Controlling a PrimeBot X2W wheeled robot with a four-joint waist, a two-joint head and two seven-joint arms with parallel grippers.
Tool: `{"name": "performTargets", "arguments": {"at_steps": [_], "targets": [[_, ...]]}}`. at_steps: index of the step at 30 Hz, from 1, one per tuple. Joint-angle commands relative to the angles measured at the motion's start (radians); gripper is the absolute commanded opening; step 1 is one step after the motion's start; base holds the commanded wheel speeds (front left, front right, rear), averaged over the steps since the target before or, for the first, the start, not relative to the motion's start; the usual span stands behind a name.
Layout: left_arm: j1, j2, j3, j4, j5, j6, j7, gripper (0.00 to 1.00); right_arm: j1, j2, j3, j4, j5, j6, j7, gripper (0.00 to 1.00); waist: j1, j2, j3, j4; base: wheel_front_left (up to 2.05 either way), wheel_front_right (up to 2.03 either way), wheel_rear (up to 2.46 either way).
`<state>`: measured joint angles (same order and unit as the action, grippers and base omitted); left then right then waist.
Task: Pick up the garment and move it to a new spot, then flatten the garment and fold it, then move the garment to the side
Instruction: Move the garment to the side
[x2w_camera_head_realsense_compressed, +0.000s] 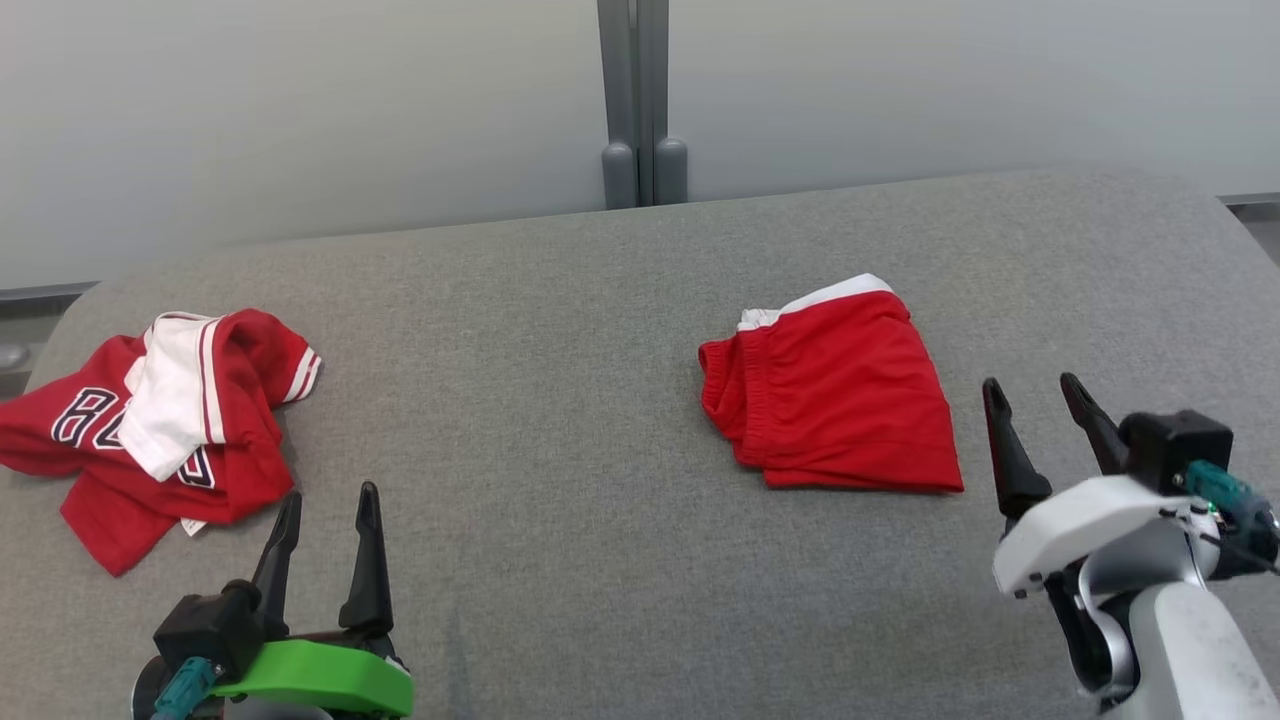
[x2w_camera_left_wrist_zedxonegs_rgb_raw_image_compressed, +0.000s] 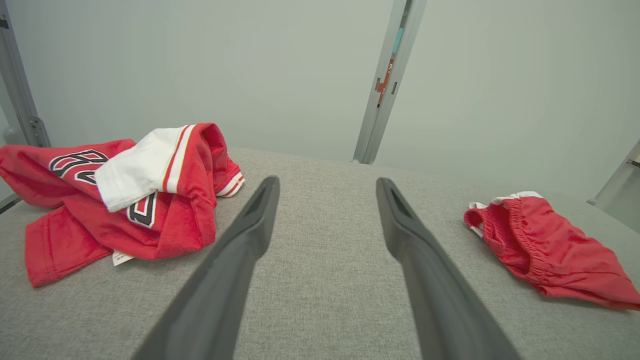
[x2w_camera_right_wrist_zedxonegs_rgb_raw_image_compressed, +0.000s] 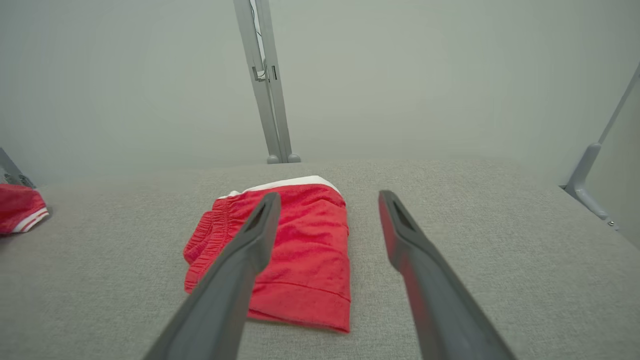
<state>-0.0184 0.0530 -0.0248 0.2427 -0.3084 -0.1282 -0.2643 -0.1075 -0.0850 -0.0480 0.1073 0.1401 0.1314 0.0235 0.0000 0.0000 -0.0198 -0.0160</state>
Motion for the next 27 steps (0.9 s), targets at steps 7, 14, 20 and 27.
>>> {"name": "performTargets", "arguments": {"at_steps": [7, 14, 20, 27], "targets": [[-0.038, 0.010, -0.018, -0.036, -0.005, -0.004, 0.000, 1.00, -0.215, -0.048, -0.034, 0.154, 0.126, -0.001, 0.326, 1.00, 0.0000, 0.0000, 0.074, 0.034, 0.00, 0.00, 0.00], [-0.083, 0.021, -0.041, -0.068, -0.012, -0.004, 0.000, 1.00, -0.413, -0.089, -0.118, 0.402, 0.149, -0.001, 0.460, 1.00, 0.0000, 0.0000, 0.172, 0.101, 0.00, 0.00, 0.00], [-0.102, 0.022, -0.046, -0.083, -0.022, -0.004, 0.000, 1.00, -0.497, -0.098, -0.134, 0.553, 0.120, -0.001, 0.450, 1.00, 0.0000, 0.0000, 0.220, 0.145, 0.00, 0.00, 0.00], [-0.110, 0.024, -0.058, -0.088, -0.015, -0.004, 0.000, 1.00, -0.560, -0.091, -0.171, 0.716, 0.094, -0.001, 0.443, 1.00, 0.0000, 0.0000, 0.239, 0.161, 0.00, 0.00, 0.00]]}}
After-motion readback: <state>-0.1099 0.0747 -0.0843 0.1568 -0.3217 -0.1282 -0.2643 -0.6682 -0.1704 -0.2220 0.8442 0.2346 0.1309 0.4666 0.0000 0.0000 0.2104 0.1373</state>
